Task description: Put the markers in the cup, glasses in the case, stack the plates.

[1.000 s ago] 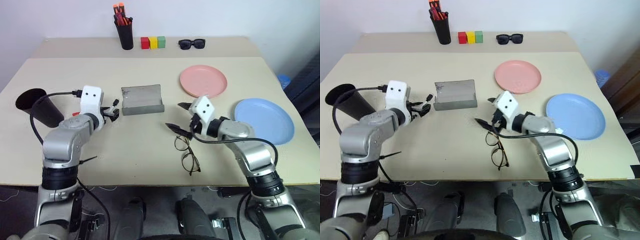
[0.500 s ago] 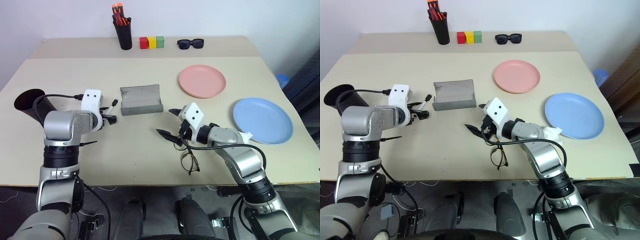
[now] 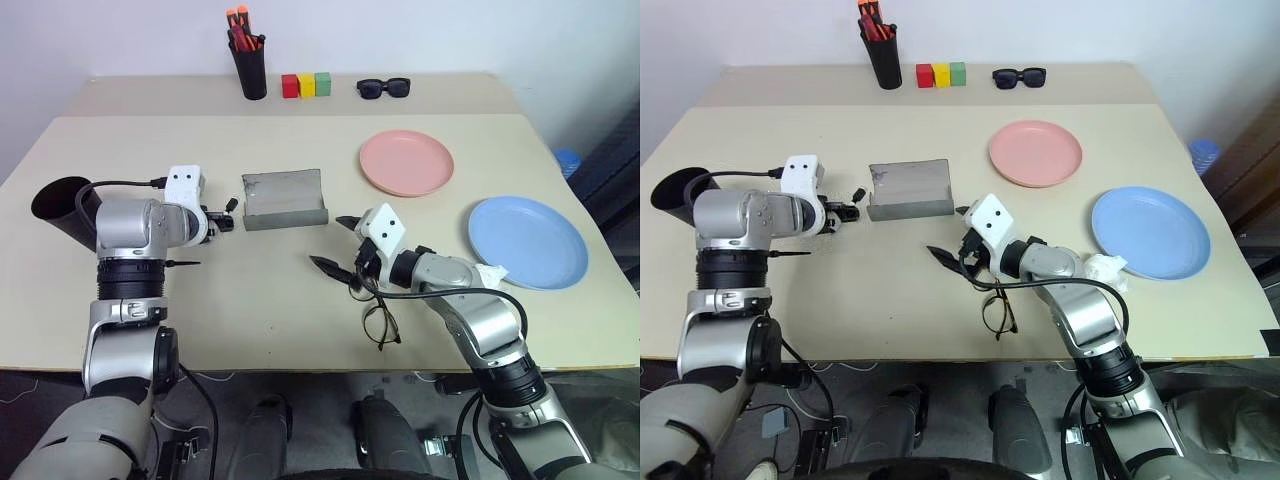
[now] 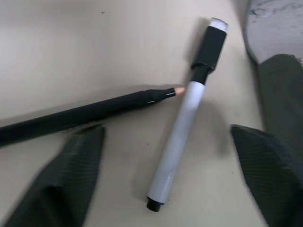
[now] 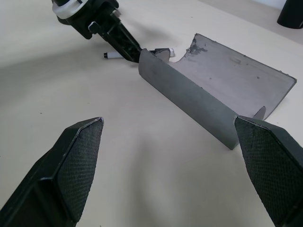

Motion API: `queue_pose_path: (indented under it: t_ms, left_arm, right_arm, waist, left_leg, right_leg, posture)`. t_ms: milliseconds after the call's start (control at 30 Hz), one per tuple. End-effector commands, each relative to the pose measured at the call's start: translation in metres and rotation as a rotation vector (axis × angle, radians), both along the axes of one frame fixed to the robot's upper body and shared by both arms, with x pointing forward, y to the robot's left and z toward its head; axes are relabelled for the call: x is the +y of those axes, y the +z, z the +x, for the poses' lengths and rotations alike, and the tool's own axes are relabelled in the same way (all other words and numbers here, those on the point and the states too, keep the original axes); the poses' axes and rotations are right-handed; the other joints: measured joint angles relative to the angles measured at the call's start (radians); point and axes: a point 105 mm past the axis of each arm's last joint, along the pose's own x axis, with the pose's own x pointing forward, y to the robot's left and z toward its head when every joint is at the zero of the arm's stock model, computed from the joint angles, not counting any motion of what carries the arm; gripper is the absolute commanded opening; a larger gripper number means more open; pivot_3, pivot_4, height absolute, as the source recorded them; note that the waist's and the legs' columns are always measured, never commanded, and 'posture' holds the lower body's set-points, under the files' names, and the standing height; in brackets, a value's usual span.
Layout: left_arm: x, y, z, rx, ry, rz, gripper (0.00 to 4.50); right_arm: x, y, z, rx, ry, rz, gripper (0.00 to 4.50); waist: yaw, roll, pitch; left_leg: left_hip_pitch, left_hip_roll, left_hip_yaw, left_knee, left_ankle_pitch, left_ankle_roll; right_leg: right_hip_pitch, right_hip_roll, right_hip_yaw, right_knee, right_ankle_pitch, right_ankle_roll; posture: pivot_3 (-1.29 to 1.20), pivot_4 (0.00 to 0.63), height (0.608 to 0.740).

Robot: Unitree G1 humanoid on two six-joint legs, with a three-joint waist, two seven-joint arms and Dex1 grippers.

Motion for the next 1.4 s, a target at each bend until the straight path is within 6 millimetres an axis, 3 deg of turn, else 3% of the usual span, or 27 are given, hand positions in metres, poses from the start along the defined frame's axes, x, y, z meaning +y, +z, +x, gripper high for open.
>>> queue_pose_path:
  t_ms: [33, 167, 200, 333, 433, 567, 700, 800, 900, 1033, 1233, 1400]
  left_arm:
    - [-0.003, -0.001, -0.001, 0.012, -0.007, -0.019, 2.24]
    - [-0.004, -0.003, -0.004, 0.017, -0.004, -0.017, 0.18]
    - [-0.004, -0.002, -0.005, 0.015, -0.004, -0.016, 0.08]
    - [-0.005, 0.005, -0.007, -0.016, -0.008, -0.012, 0.08]
    - [-0.012, 0.023, -0.007, -0.122, -0.027, -0.067, 0.08]
    - [-0.013, 0.085, -0.004, -0.571, -0.023, -0.233, 0.08]
    - [0.029, 0.149, -0.022, -1.013, 0.161, -0.144, 0.08]
    - [0.085, 0.173, -0.045, -1.162, 0.438, 0.125, 0.08]
    - [0.121, 0.177, -0.065, -1.204, 0.614, 0.31, 0.08]
    - [0.141, 0.17, -0.075, -1.206, 0.678, 0.398, 0.08]
    - [0.146, 0.145, -0.071, -1.147, 0.667, 0.4, 0.08]
    - [0.144, 0.125, -0.066, -1.109, 0.645, 0.4, 0.08]
  right_arm:
    - [0.004, 0.017, -0.001, -0.064, 0.012, 0.027, 4.5]
    - [0.004, 0.017, 0.0, -0.064, 0.011, 0.029, 4.5]
    - [0.004, 0.017, 0.0, -0.064, 0.011, 0.03, 4.5]
    - [0.005, 0.018, -0.001, -0.064, 0.018, 0.033, 4.5]
    - [0.007, 0.018, -0.002, -0.063, 0.025, 0.035, 4.5]
    - [0.008, 0.018, 0.001, -0.063, 0.027, 0.037, 4.5]
    - [0.01, 0.021, 0.004, -0.075, 0.029, 0.048, 4.5]
    - [0.014, 0.03, 0.006, -0.094, 0.035, 0.084, 4.5]
    - [0.023, 0.047, 0.008, -0.123, 0.058, 0.167, 4.5]
    - [0.035, 0.068, 0.007, -0.144, 0.104, 0.279, 4.5]
    - [0.047, 0.085, 0.002, -0.151, 0.167, 0.37, 4.5]
    - [0.053, 0.085, -0.007, -0.134, 0.214, 0.384, 4.5]
  waist:
    - [0.001, 0.0, 0.0]
    - [0.001, 0.0, 0.0]
    - [0.0, 0.0, 0.0]
    - [-0.001, 0.0, 0.0]
    - [-0.001, 0.0, 0.0]
    - [0.0, 0.0, 0.0]
    - [-0.002, 0.0, 0.0]
    - [-0.005, -0.001, 0.0]
    - [-0.009, -0.001, 0.0]
    - [0.003, -0.002, -0.001]
    - [0.001, -0.004, -0.002]
    - [-0.002, -0.004, -0.002]
  left_leg:
    - [0.0, 0.0, 0.0, 0.0, 0.0, 0.0]
    - [0.0, 0.0, 0.0, 0.0, 0.0, 0.0]
    - [0.0, 0.0, 0.0, 0.0, 0.0, 0.0]
    - [0.0, 0.0, 0.0, 0.0, 0.0, 0.0]
    - [0.0, 0.0, 0.0, 0.0, 0.0, 0.0]
    - [-0.001, 0.0, 0.0, 0.0, 0.001, -0.001]
    - [-0.001, 0.001, 0.0, -0.001, 0.002, -0.004]
    - [0.0, 0.001, 0.0, -0.001, 0.003, -0.006]
    - [0.0, 0.001, 0.0, -0.002, 0.002, -0.004]
    - [-0.001, 0.0, 0.0, -0.001, 0.002, -0.004]
    - [-0.001, 0.0, -0.001, -0.001, 0.002, -0.004]
    - [-0.001, 0.0, -0.001, -0.001, 0.002, -0.004]
  right_leg:
    - [0.0, 0.0, 0.0, 0.0, 0.0, 0.0]
    - [0.0, 0.0, 0.0, 0.0, 0.0, 0.0]
    - [0.0, 0.0, 0.0, 0.0, 0.0, 0.0]
    - [0.0, 0.0, 0.0, 0.0, 0.0, 0.0]
    - [0.0, 0.0, 0.0, 0.0, 0.0, 0.0]
    - [-0.001, 0.0, 0.0, 0.0, 0.0, 0.0]
    - [-0.002, 0.0, 0.0, 0.0, 0.0, -0.001]
    - [-0.002, 0.0, 0.0, 0.0, 0.001, -0.001]
    - [-0.002, 0.0, 0.0, 0.0, 0.001, -0.001]
    - [-0.001, 0.0, 0.0, 0.0, 0.001, -0.001]
    - [-0.001, 0.0, -0.001, 0.0, 0.001, 0.0]
    - [-0.002, 0.0, -0.001, 0.001, 0.001, 0.0]
  posture:
    - [0.0, 0.15, 0.74]
    - [0.0, 0.15, 0.74]
    - [0.0, 0.15, 0.74]
    - [0.0, 0.15, 0.74]
    - [0.0, 0.15, 0.74]
    - [0.0, 0.15, 0.74]
    - [0.0, 0.15, 0.74]
    - [0.0, 0.15, 0.74]
    - [0.0, 0.15, 0.74]
    - [0.0, 0.15, 0.74]
    - [0.0, 0.15, 0.74]
    - [0.0, 0.15, 0.74]
